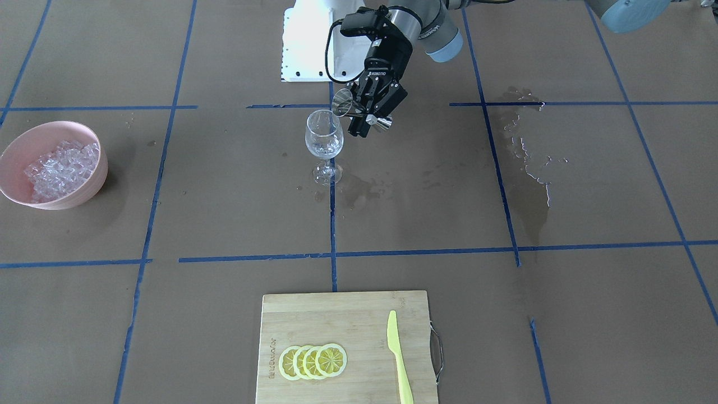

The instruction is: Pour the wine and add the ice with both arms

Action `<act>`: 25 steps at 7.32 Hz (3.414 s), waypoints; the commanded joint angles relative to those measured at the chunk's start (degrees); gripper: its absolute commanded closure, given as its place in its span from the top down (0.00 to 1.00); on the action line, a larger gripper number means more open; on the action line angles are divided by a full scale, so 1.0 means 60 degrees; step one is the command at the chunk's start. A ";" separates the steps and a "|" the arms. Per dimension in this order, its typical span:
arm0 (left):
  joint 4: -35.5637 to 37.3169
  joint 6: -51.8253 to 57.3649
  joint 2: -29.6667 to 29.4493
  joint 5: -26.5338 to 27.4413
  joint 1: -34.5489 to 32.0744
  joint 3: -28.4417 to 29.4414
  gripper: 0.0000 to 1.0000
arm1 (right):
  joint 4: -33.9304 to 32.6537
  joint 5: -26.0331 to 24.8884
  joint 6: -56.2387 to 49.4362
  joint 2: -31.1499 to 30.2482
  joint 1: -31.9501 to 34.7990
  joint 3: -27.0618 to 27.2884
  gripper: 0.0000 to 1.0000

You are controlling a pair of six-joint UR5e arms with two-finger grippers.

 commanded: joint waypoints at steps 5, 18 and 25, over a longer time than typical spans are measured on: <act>0.4078 0.1747 -0.0067 -0.0319 -0.0036 -0.1064 0.00 | 0.0009 -0.0004 0.0000 -0.0001 0.0000 0.0036 1.00; 0.8452 0.3366 -0.1254 -0.1447 -0.0255 -0.2193 0.00 | 0.0009 -0.0004 0.0000 -0.0001 0.0000 -0.0008 1.00; 0.5055 -0.1554 0.0969 -0.1985 -0.1015 -0.2136 0.00 | -0.0005 -0.0019 0.0000 0.0013 0.0000 -0.0038 1.00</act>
